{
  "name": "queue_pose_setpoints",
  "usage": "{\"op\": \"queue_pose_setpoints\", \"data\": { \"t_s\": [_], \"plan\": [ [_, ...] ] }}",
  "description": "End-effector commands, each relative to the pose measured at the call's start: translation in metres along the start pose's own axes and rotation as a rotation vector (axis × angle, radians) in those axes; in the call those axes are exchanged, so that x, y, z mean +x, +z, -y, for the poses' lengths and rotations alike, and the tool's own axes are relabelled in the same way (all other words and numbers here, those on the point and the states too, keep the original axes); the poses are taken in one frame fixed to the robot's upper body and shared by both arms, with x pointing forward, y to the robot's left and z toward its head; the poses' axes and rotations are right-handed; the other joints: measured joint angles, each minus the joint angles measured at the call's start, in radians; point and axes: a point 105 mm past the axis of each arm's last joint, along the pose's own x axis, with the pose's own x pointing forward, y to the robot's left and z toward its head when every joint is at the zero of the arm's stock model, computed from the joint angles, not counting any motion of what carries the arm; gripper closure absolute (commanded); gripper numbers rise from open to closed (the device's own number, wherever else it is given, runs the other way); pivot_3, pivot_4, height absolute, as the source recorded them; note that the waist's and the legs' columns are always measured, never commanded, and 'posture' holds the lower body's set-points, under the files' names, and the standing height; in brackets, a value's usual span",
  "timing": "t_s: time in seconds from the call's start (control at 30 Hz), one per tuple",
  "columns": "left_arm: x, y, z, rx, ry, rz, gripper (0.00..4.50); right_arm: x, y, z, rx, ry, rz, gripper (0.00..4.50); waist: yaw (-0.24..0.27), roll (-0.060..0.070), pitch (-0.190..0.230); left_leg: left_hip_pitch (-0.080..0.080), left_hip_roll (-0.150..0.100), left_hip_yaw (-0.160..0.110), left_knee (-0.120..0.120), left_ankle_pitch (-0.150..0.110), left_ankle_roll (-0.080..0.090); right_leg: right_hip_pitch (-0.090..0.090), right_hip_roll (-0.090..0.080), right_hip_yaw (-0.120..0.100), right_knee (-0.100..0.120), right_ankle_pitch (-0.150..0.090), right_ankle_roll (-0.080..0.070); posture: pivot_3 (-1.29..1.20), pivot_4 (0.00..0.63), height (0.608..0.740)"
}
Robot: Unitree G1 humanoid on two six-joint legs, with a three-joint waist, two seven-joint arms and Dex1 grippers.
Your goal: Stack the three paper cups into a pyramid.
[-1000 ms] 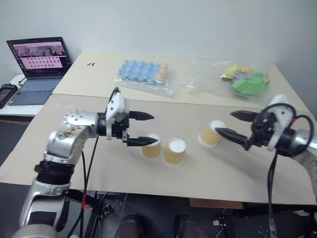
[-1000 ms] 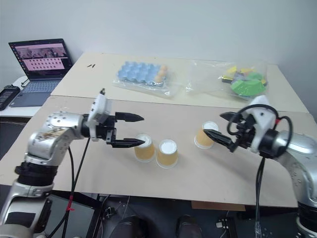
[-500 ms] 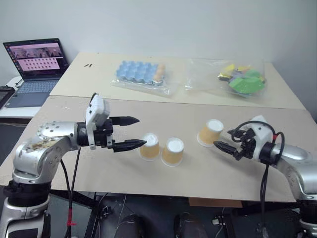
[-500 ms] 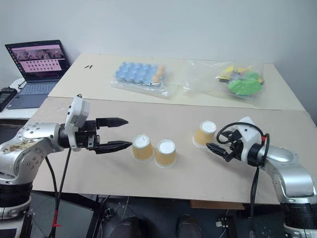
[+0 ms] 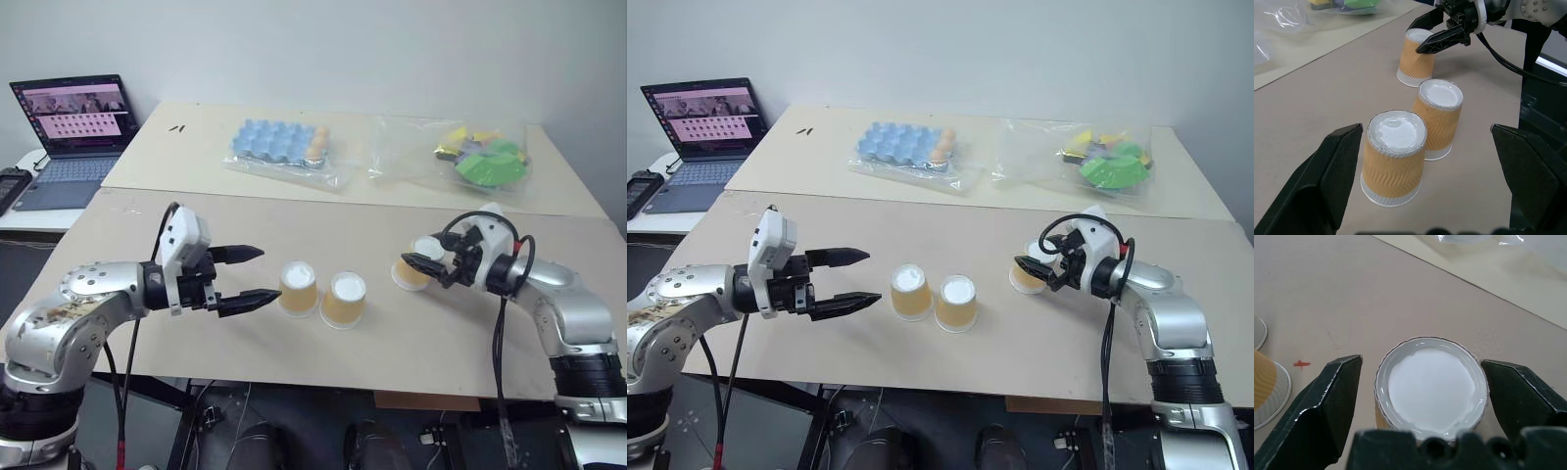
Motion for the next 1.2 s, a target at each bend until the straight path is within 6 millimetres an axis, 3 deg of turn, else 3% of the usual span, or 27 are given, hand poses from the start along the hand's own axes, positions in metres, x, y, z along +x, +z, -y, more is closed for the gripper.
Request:
{"op": "queue_pose_setpoints", "data": {
  "t_s": [0.03, 0.1, 0.3, 0.5, 0.63, 0.73, 0.87, 1.03, 1.2],
  "plan": [
    [0.001, 0.007, 0.006, 0.06, -0.023, 0.006, 0.04, -0.002, 0.016, 0.003, -0.046, -0.014, 0.054, 0.0, -0.001, 0.0, 0.0, 0.0, 0.0, 0.0, 0.0, 0.0, 0.0, 0.0, 0.0, 0.0, 0.0, 0.0, 0.0, 0.0, 0.15, 0.724],
    [0.002, 0.008, 0.005, 0.064, -0.027, 0.009, 0.04, -0.001, 0.016, 0.003, -0.044, -0.016, 0.057, 0.0, -0.001, 0.0, 0.0, 0.0, 0.0, 0.0, 0.0, 0.0, 0.0, 0.0, 0.0, 0.0, 0.0, 0.0, 0.0, 0.0, 0.15, 0.724],
    [0.007, 0.003, 0.007, 0.092, -0.058, -0.009, 0.0, -0.001, 0.023, 0.001, -0.041, -0.017, 0.1, 1.75, -0.002, 0.0, 0.0, 0.0, 0.0, 0.0, 0.0, 0.0, 0.0, 0.0, 0.0, 0.0, 0.0, 0.0, 0.0, 0.0, 0.15, 0.724],
    [0.008, 0.001, 0.009, 0.099, -0.072, -0.01, 0.0, -0.002, 0.027, -0.001, -0.038, -0.016, 0.12, 1.78, -0.002, 0.0, 0.0, 0.0, 0.0, 0.0, 0.0, 0.0, 0.0, 0.0, 0.0, 0.0, 0.0, 0.0, 0.0, 0.0, 0.15, 0.724],
    [0.005, 0.0, 0.006, 0.104, -0.063, -0.018, 0.0, -0.002, 0.058, -0.009, -0.098, 0.027, 0.19, 1.78, -0.003, 0.002, 0.001, 0.0, 0.0, 0.0, 0.0, 0.0, 0.0, -0.001, 0.0, 0.0, 0.0, 0.0, 0.0, 0.0, 0.15, 0.724],
    [0.005, 0.0, 0.006, 0.104, -0.067, -0.02, 0.0, 0.0, 0.106, -0.031, -0.193, 0.139, 0.273, 1.78, -0.014, 0.003, 0.002, 0.0, 0.0, 0.001, 0.0, 0.0, 0.0, -0.001, 0.0, 0.001, 0.001, 0.0, 0.0, 0.0, 0.15, 0.724],
    [0.005, -0.001, 0.007, 0.106, -0.074, -0.025, 0.0, -0.003, 0.142, -0.067, -0.279, 0.323, 0.312, 1.78, -0.016, 0.004, 0.003, 0.0, 0.001, 0.001, -0.001, 0.0, 0.0, -0.002, 0.001, 0.0, 0.0, 0.0, 0.0, 0.0, 0.15, 0.724],
    [0.007, 0.0, 0.008, 0.114, -0.086, -0.021, 0.0, -0.005, 0.148, -0.116, -0.298, 0.578, 0.235, 1.78, -0.011, 0.004, 0.003, -0.002, 0.001, 0.0, -0.001, 0.0, 0.0, -0.002, 0.0, -0.001, 0.0, 0.0, 0.0, 0.0, 0.15, 0.724],
    [0.008, -0.001, 0.01, 0.111, -0.09, -0.02, 0.0, 0.003, 0.137, -0.124, -0.31, 0.61, 0.162, 1.78, -0.008, 0.004, 0.003, -0.002, 0.0, 0.0, 0.0, 0.0, 0.0, -0.002, 0.0, -0.001, 0.0, 0.0, 0.0, 0.0, 0.15, 0.724]
  ]
}}
